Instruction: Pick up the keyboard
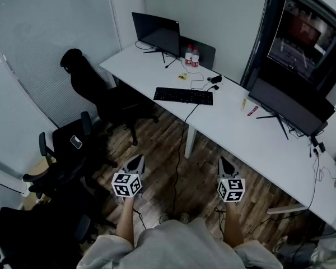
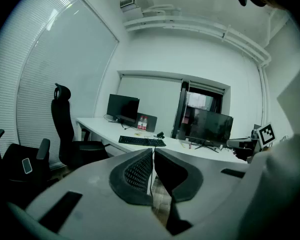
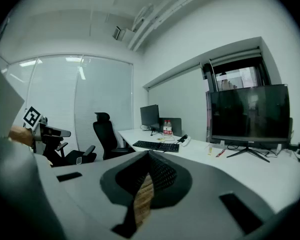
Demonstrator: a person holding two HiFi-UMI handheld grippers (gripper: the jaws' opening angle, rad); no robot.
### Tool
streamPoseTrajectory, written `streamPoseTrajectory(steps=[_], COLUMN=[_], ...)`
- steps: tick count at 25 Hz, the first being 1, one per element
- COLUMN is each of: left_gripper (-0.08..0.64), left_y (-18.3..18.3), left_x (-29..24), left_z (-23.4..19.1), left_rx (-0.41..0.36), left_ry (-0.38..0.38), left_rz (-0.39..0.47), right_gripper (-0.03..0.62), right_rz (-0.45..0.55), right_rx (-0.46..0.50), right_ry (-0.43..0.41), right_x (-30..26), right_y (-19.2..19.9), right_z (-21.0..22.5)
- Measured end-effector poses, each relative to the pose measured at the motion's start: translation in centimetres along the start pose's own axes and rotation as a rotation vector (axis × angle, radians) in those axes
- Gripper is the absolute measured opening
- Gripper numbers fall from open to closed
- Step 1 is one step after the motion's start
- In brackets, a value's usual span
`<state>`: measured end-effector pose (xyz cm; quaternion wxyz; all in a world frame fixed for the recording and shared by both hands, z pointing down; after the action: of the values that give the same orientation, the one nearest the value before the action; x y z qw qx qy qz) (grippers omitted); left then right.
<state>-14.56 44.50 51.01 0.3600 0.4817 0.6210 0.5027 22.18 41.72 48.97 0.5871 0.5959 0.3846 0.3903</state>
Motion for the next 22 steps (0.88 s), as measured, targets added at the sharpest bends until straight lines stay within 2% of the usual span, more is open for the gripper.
streamPoseTrajectory(steps=[12, 16, 17, 19, 20, 22], left_gripper=[0.023, 0.031, 0.038, 0.185, 0.212, 0.228], left_y=[0.0, -0.3, -0.3, -0.3, -0.3, -0.4], left_x=[0.0, -0.5, -0.7, -1.0, -1.1, -1.3], left_z=[-0.4, 0.3, 0.5, 0.9, 1.0, 1.0], left_rx=[0.001, -0.007, -0.004, 0.004, 0.008, 0.017], left_ry=[0.0, 0.037, 0.053, 0.077, 0.082, 0.075], left_rz=[-0.001, 0.018, 0.017, 0.018, 0.02, 0.028], right_gripper=[0.0, 0.002, 0.018, 0.186, 0.22, 0.245], right_rz=[-0.017, 0.011, 0.019, 0.023, 0.022, 0.018], right_rx=[-0.001, -0.02, -0.025, -0.034, -0.034, -0.026], right_ry=[-0.007, -0.017, -0.026, -0.05, -0.06, -0.07], right_x=[-0.3, -0.4, -0.5, -0.8, -0.9, -0.9], right_y=[0.3, 0.0, 0.0, 0.0, 0.0, 0.0], right_z=[-0.1, 0.2, 0.2, 0.1, 0.1, 0.1])
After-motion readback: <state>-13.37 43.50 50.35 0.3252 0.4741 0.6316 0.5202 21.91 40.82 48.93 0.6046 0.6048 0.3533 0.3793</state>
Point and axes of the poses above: the fingertips, and each gripper's own axes: x backward along the fingers, z to its right, y out of its underside, the point moved 4 cm from there along x, backward along the fingers, and after that the axes turned 15 degrees about z, right-handed, at the moved point
